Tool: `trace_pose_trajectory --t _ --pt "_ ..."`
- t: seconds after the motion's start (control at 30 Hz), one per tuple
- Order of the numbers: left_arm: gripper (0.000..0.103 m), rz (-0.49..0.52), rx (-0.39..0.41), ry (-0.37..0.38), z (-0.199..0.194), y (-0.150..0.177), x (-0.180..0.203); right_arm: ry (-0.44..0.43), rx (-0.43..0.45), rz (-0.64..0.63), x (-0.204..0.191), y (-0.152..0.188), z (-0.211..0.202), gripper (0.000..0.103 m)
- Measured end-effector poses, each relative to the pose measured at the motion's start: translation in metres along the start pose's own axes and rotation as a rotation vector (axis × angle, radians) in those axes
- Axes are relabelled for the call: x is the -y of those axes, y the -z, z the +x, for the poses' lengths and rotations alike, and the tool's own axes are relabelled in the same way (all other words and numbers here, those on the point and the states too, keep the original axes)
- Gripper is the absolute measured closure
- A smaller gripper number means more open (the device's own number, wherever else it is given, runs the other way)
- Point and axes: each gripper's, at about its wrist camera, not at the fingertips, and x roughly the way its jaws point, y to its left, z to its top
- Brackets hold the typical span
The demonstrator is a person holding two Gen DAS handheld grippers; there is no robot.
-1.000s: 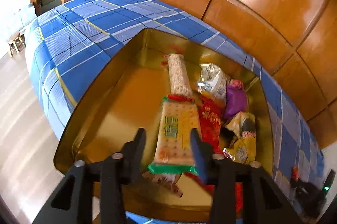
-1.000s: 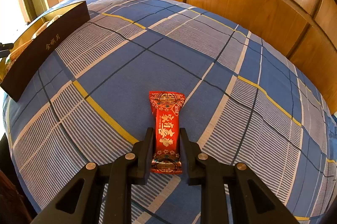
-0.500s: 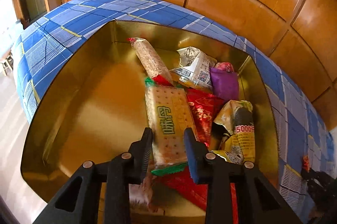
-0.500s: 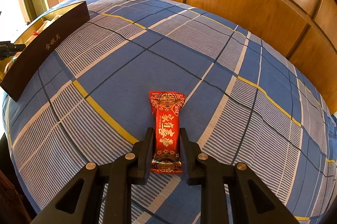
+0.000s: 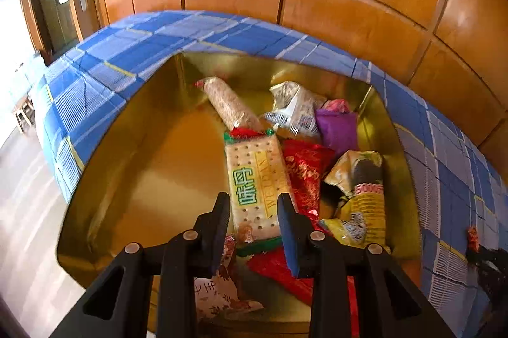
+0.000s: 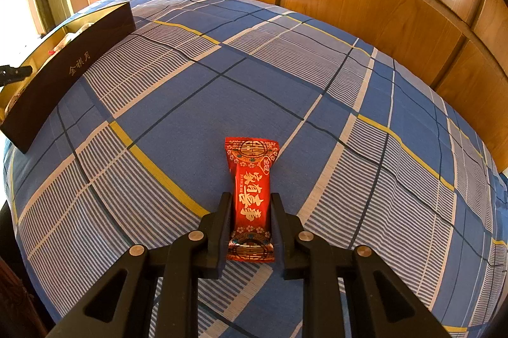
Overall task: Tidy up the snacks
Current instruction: 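Carry the cracker packet into the gold tray and open the left tool while the right tool holds the candy, then carry the red candy over the gold tray and open the right tool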
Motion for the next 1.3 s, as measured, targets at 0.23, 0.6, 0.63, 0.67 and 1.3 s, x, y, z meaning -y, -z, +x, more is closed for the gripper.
trace_pose_trajectory --t 0.23,0.6,0.63,0.67,1.3 --pt "0.071 0.014 0.057 0.023 -0.027 -0.004 0.006 0.010 0.001 0.005 -0.002 -0.001 -0.001 0.080" --pt "0.071 0.019 0.060 0.056 -0.040 0.005 0.008 0.023 -0.001 0.020 -0.004 -0.001 -0.001 0.080" --pt "0.071 0.018 0.058 0.057 -0.040 0.006 0.008 0.024 -0.001 0.022 -0.004 -0.001 -0.001 0.080" --pt "0.071 0.017 0.055 0.057 -0.040 0.007 0.007 0.026 -0.001 0.023 -0.005 -0.001 -0.001 0.081" --pt "0.071 -0.113 0.082 -0.035 -0.044 0.010 -0.054 0.094 -0.043 0.129 -0.021 -0.008 -0.002 0.082"
